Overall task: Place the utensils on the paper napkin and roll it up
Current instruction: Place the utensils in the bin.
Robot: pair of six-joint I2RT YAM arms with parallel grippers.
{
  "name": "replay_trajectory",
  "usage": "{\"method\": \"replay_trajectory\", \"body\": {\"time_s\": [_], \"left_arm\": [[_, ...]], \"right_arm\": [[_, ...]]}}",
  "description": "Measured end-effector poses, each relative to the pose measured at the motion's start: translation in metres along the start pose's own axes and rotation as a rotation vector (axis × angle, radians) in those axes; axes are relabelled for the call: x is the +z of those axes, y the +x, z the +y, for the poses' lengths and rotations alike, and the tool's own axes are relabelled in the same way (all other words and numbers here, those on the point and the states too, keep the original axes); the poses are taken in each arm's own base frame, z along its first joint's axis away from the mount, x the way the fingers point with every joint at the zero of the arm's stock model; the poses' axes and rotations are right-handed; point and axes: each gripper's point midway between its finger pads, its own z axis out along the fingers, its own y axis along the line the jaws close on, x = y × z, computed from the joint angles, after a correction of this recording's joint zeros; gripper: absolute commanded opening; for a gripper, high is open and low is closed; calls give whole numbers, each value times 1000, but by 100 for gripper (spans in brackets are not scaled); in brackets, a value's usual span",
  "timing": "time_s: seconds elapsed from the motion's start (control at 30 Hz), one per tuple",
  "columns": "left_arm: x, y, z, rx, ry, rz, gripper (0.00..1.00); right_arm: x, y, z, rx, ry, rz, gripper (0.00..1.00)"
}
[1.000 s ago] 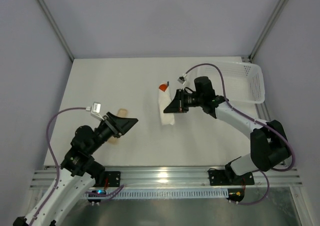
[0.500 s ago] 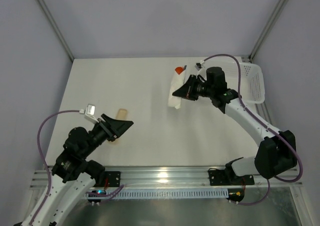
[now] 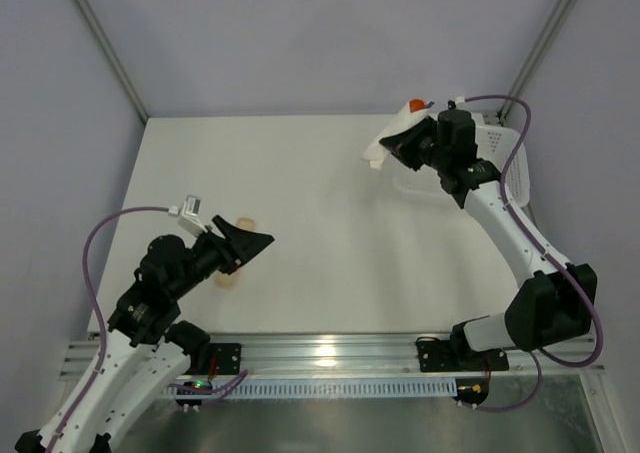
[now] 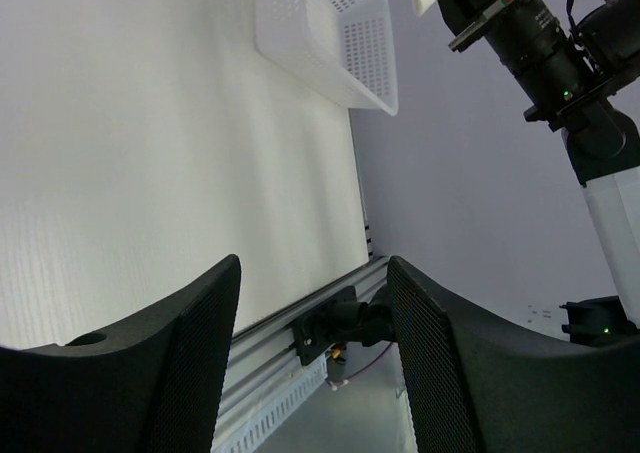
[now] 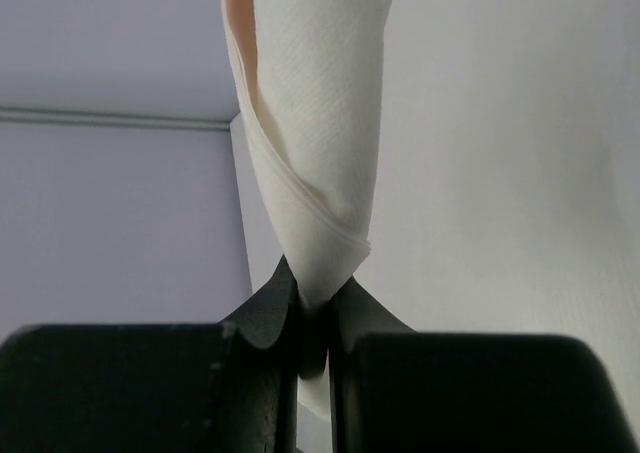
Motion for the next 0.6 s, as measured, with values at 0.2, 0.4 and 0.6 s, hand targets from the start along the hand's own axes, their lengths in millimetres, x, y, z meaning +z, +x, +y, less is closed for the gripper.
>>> {"method": "replay_trajectory", "body": {"time_s": [0.2,0.4,0.6], "left_arm": [[8,4,4,-8,-21,33,63],[11,6,1,-13,-8,48,63],[21,8,0,-23,-4,75,63]], "right_arm": [[16,-32,-19,151,110,-164,4],[16,-67,-31,275,174,-343,3],[13,-98,-54,385,231,-504,4]]}}
